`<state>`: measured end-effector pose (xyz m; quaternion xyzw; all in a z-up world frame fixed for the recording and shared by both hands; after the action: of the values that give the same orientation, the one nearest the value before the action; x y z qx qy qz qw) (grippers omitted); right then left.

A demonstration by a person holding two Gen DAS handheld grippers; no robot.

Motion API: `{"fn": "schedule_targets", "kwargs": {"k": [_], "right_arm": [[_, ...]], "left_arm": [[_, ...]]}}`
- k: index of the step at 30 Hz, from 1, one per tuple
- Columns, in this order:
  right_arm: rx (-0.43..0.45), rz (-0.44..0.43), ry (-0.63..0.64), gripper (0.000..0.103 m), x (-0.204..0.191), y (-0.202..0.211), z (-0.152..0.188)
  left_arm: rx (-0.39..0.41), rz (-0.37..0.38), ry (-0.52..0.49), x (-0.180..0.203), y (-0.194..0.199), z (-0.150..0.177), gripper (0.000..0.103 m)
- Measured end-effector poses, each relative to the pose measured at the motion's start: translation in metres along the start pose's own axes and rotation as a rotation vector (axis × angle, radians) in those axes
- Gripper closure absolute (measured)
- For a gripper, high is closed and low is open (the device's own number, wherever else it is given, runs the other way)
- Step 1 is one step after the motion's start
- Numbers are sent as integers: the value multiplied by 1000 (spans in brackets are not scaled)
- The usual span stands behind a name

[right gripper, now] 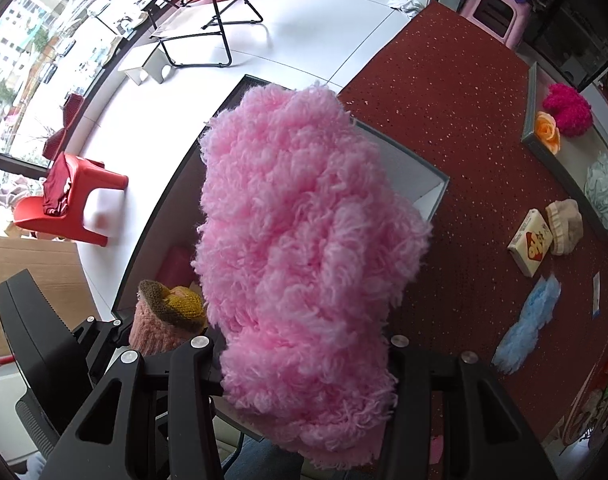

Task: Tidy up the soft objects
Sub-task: 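Hold the knit hat with left tool while right tool holds the pink fluffy toy above the box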

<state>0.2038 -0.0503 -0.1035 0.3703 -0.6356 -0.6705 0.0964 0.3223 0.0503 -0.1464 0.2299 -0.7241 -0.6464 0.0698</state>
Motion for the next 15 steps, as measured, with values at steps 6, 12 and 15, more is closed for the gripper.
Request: {"fn": "schedule_targets", "kwargs": {"k": [6, 12, 15], "right_arm": [[18, -7, -25, 53, 7, 10, 15], [25, -21, -63, 53, 12, 13, 29], [35, -17, -72, 53, 15, 17, 31]], "left_arm": [[21, -7, -13, 4, 11, 3, 50], [35, -12, -35, 9, 17, 7, 50], [45, -10, -42, 10, 20, 7, 50]]}}
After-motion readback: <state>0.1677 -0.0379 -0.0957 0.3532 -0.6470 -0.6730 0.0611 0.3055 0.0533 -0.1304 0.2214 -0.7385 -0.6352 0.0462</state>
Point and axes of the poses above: each gripper's, at about its wrist camera, not at the fingertips, and y roughly against the way its jaws point, x to its right, z to its underside, the point moved 8 cm from there along -y, roughly the way its jaws point, and after that the axes turned 12 degrees about -z, right-handed, at the moved point
